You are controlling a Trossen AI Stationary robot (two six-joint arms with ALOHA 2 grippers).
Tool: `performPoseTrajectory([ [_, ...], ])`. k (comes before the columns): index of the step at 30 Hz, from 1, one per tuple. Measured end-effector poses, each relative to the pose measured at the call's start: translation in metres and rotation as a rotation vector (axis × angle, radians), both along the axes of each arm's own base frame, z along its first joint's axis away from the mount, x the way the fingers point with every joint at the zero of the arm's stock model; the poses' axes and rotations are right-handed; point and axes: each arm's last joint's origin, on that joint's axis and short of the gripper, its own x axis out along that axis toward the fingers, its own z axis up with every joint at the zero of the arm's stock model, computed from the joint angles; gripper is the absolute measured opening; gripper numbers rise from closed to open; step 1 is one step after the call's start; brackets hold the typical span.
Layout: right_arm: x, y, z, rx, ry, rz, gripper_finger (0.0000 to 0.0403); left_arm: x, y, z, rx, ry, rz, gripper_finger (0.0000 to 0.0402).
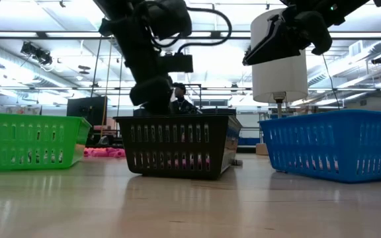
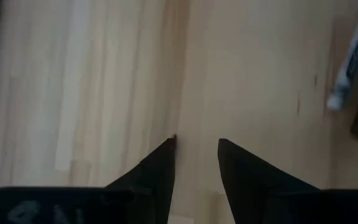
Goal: Sort crayons
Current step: Put the red crayon into the black bin
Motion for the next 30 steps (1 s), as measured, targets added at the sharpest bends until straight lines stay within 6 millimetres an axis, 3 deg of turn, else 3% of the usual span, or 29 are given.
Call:
performPoseTrajectory([
  [8, 0.0, 0.0, 0.0, 0.04, -0.018, -0.022, 0.0087, -0.011, 0.027, -0.013, -0.027, 0.123, -0.129, 0.0133],
  [18, 0.0, 0.0, 0.0, 0.047, -0.023, -0.025, 0.0087, -0.023, 0.056, -0.032, -0.068, 0.112, -0.139, 0.0133],
  [30, 0.0, 0.0, 0.0, 0.058, -0.028, -0.032, 0.0087, -0.038, 0.069, -0.053, -0.134, 0.051, -0.135, 0.0128],
])
